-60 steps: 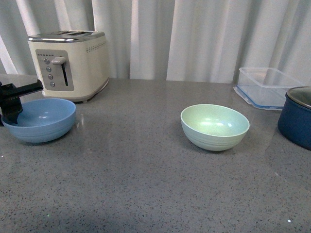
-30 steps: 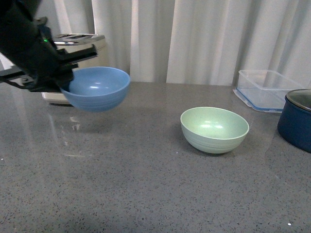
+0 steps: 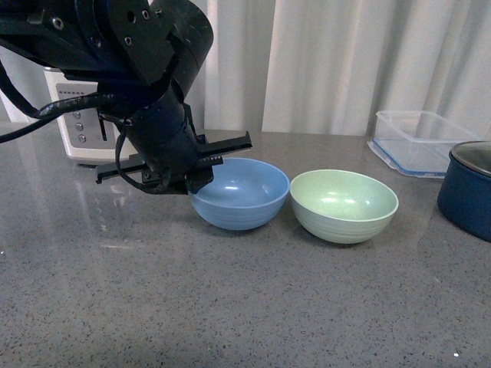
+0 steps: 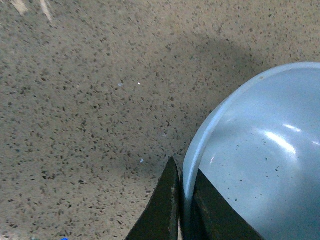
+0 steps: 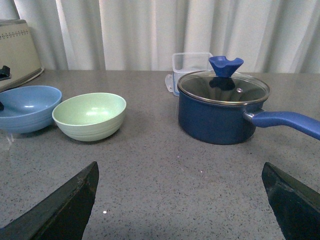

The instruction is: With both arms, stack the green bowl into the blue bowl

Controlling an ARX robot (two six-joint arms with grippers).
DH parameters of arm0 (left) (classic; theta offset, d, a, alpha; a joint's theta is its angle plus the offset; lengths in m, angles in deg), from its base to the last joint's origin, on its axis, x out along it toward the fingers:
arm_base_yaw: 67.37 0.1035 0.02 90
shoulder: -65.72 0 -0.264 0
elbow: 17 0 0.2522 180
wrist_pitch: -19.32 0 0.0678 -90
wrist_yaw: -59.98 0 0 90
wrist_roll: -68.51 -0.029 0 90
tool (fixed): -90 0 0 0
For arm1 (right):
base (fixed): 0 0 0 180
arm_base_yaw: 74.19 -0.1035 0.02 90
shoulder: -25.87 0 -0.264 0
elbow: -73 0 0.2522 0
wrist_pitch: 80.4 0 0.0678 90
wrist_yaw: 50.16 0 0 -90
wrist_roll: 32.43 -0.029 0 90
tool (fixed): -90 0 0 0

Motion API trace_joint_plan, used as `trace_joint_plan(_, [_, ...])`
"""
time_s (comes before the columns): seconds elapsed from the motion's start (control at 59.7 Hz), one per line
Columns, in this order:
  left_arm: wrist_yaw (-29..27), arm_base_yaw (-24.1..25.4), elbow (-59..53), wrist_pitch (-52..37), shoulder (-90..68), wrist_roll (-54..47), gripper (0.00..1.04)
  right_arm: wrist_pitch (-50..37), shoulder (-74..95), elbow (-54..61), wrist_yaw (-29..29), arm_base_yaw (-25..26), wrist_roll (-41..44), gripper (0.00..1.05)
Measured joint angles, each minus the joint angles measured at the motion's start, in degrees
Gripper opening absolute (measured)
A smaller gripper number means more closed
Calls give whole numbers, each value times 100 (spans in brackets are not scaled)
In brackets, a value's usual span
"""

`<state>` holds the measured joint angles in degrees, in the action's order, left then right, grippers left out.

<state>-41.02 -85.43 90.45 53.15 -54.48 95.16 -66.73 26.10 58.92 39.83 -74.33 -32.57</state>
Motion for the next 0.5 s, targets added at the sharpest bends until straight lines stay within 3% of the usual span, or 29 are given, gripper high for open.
trace_joint_plan(0.268, [-105, -4, 7, 11, -85, 50, 5, 0, 0, 0, 0, 0, 0, 95])
trace_joint_plan(0.503, [-9, 22, -199, -223, 149, -13, 40, 0, 0, 0, 0, 0, 2, 95])
